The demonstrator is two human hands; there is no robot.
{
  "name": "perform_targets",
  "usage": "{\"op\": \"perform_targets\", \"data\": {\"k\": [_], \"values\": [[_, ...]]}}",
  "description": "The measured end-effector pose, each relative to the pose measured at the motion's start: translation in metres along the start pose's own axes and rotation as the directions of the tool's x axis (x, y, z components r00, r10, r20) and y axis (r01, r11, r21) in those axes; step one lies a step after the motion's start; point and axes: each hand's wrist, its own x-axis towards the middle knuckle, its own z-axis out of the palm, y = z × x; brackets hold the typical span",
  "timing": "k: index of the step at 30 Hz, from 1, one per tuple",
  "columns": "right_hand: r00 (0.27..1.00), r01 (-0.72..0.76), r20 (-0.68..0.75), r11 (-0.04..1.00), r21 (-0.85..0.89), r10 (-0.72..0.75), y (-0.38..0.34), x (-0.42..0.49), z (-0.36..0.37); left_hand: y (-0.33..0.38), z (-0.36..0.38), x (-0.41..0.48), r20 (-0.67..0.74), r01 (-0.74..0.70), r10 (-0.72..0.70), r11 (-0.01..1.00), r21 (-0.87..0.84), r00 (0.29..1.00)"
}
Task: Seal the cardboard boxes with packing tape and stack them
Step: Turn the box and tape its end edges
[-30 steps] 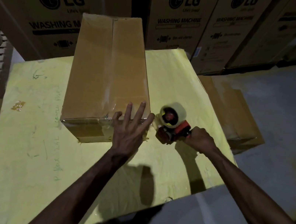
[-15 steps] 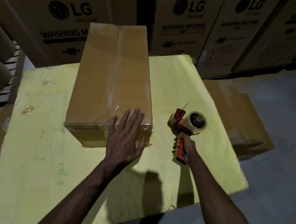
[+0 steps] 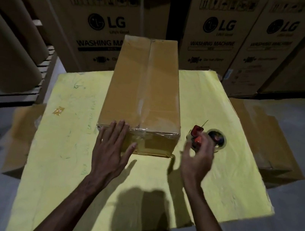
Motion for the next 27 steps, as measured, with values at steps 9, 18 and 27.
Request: {"op": "perform_targets", "data": {"k": [9, 18, 27], "values": [[0.575, 0.619, 0.597, 0.774, 0.129, -0.559, -0.056, -0.016, 0.061, 0.007, 0.005, 0.026, -0.042, -0.218, 0.215, 0.945, -0.243, 0.976], [0.583, 0.671, 0.525, 0.732, 0.119, -0.620, -0.048, 0.024, 0.051, -0.018, -0.030, 0.059, -0.036, -0.215, 0.220, 0.881, -0.421, 0.975], [0.381, 0.778, 0.743, 0.625, 0.063, -0.550, -0.069, 0.040, 0.059, -0.026, -0.031, 0.083, 0.139, -0.469, 0.504, 0.854, -0.224, 0.852]]}}
